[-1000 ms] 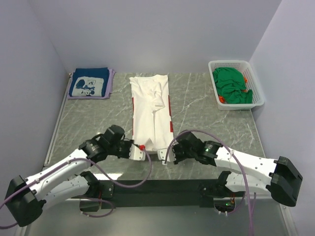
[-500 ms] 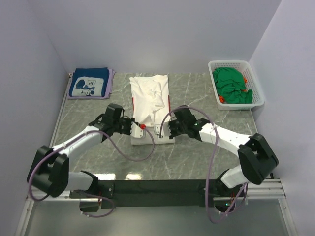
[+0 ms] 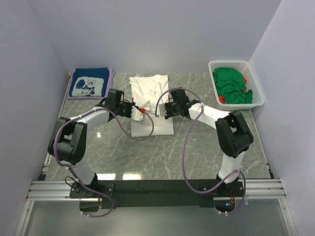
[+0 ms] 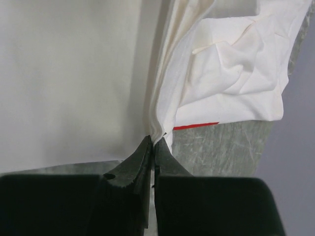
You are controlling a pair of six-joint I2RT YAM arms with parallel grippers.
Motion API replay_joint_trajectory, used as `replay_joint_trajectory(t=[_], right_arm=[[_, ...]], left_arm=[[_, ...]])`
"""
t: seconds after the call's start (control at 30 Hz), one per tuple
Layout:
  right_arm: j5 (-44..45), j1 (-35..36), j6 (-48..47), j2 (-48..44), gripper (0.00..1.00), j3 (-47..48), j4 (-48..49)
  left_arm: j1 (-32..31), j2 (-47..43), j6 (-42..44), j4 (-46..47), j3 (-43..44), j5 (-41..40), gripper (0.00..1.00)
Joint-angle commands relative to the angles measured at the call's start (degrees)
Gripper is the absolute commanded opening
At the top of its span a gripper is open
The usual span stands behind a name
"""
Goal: Fold and stack the t-shirts
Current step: Fold the tshirt
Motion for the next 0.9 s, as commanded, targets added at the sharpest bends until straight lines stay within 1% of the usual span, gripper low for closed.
replay_joint_trajectory(t=[0.0,0.03,0.07,0.13,0.17,0.2,0.23,0.27,0.33,0.37,0.4,0.47,0.5,0.57,0.6,0.63,0.67,0.7,0.77,0.8,0.83,0.87], right_arm=[[0.91,-1.24,-0.95,3.02,0.00,3.73,1.48],[1.44,-1.24,-0.68,3.63,0.00,4.17,2.27],[2.49,-1.24,0.36,4.60,0.06,4.44,3.93],[3.11,-1.41,1.86,5.22,0.10,5.31,5.44],[3.37,-1.41,3.44,5.40,0.12,5.58,6.31],[3.64,-1.41,4.32,5.40,0.24,5.84,8.06],[4.42,-1.50,5.03,5.31,0.31,6.11,8.78],[4.69,-1.41,6.43,4.61,0.39,6.02,9.30],[5.57,-1.68,7.93,3.21,0.59,5.24,10.98],[5.66,-1.94,9.41,1.20,0.59,5.06,10.89],[5.57,-2.11,9.95,-0.04,0.59,4.97,9.33],[4.53,-2.55,11.96,-4.52,0.59,4.18,7.65],[4.00,-2.56,12.24,-6.01,0.59,3.83,4.16],[2.16,-2.47,13.55,-10.57,0.59,1.72,1.41],[1.28,-2.38,13.82,-11.90,0.58,0.24,-1.73],[0.92,-1.86,15.13,-13.66,0.56,-0.65,-2.81],[0.39,-1.42,15.66,-14.20,0.53,-1.35,-3.69],[0.56,-1.15,16.19,-14.46,0.49,-2.67,-5.26],[0.65,-0.45,18.90,-14.73,0.43,-3.90,-5.28],[-0.13,-0.45,20.22,-14.73,0.37,-4.43,-5.11],[-0.84,-0.36,21.72,-13.95,0.34,-4.00,-5.71],[-1.63,-0.36,24.95,-13.24,0.32,-3.13,-6.94]], left_arm=[[1.54,3.83,2.40,2.50,4.68,1.99,0.01],[1.63,4.62,2.40,3.03,5.12,1.47,0.01],[1.72,6.37,2.49,2.60,6.08,1.03,0.01],[2.07,7.70,2.32,2.59,7.06,0.15,0.03],[2.51,8.31,1.88,3.20,6.97,-0.02,0.06],[2.77,8.49,1.70,4.51,6.89,-0.20,0.10],[2.86,8.49,0.56,5.48,6.71,-0.38,0.15],[3.12,8.06,-0.58,6.89,5.93,-1.07,0.24],[3.74,7.00,-3.64,7.87,5.74,-1.08,0.31],[4.35,5.35,-4.88,7.35,5.92,-1.17,0.36],[4.71,4.46,-6.20,6.73,5.92,-1.26,0.38],[5.84,0.61,-9.72,4.01,5.39,-1.17,0.44],[6.20,-0.90,-10.95,3.30,5.04,-0.39,0.45],[6.64,-5.19,-15.34,-1.42,3.90,0.50,0.45],[6.64,-6.44,-17.09,-3.71,3.46,1.54,0.45],[6.64,-7.58,-19.64,-5.91,2.24,2.60,0.46],[6.47,-9.94,-21.14,-8.11,1.18,3.48,0.47],[6.21,-11.09,-25.85,-7.69,-0.31,4.27,0.48],[5.24,-13.47,-28.97,-7.07,-3.74,4.80,0.48],[4.98,-13.91,-30.37,-6.55,-4.53,5.24,0.47],[4.80,-14.18,-34.82,-5.94,-5.24,5.51,0.47],[4.80,-13.66,-37.30,-6.02,-4.90,6.29,0.45]])
